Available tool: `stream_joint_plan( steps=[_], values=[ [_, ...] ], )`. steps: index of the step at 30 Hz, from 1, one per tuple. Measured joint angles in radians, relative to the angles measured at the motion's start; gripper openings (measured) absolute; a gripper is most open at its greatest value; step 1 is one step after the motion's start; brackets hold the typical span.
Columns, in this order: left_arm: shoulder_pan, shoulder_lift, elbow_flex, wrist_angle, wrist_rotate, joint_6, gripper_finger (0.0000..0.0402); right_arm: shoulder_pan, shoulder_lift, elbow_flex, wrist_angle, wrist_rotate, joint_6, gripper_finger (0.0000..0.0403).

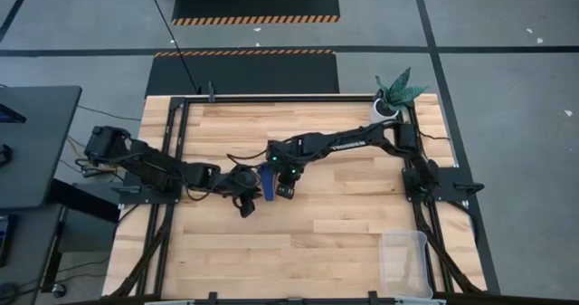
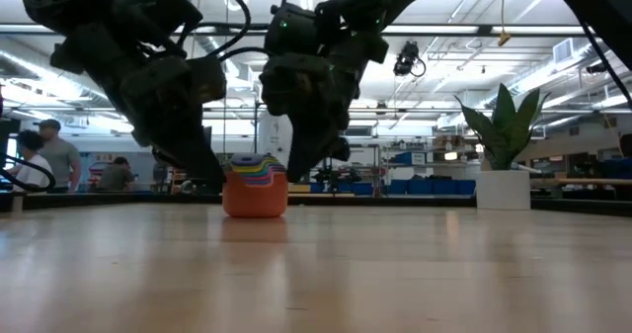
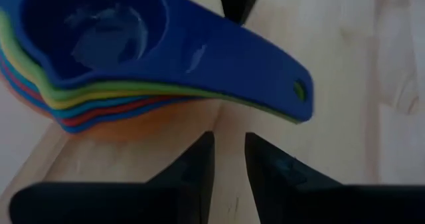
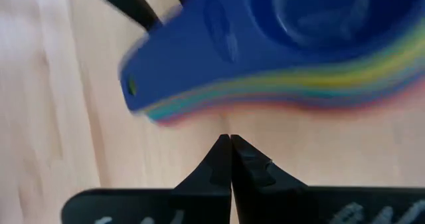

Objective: Nest measuring cups in basket
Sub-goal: Stack the dark blue measuring cup on top of the green measuring cup

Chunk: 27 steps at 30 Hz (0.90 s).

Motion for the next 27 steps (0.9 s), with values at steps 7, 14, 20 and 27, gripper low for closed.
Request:
stream_joint_plan(
  steps=[7,14,20,27],
  values=[
    [0.0,0.037,-0.001,0.067,0.0,-0.003,0.0091,0.006,0.024,0.001,0.049,-0.033,0.006,0.0002],
    [-0.001,0.055,-0.001,0.111,0.015,-0.005,0.0091,0.005,0.024,0.0,0.124,-0.025,0.004,0.0002],
    [0.0,0.057,-0.001,0.104,0.041,-0.011,0.0091,0.006,0.024,0.0,0.135,-0.029,0.004,0.0002],
    [-0.002,0.056,-0.001,0.027,0.051,-0.018,0.0091,0.003,0.024,0.001,0.099,-0.029,0.006,0.0002]
  ],
)
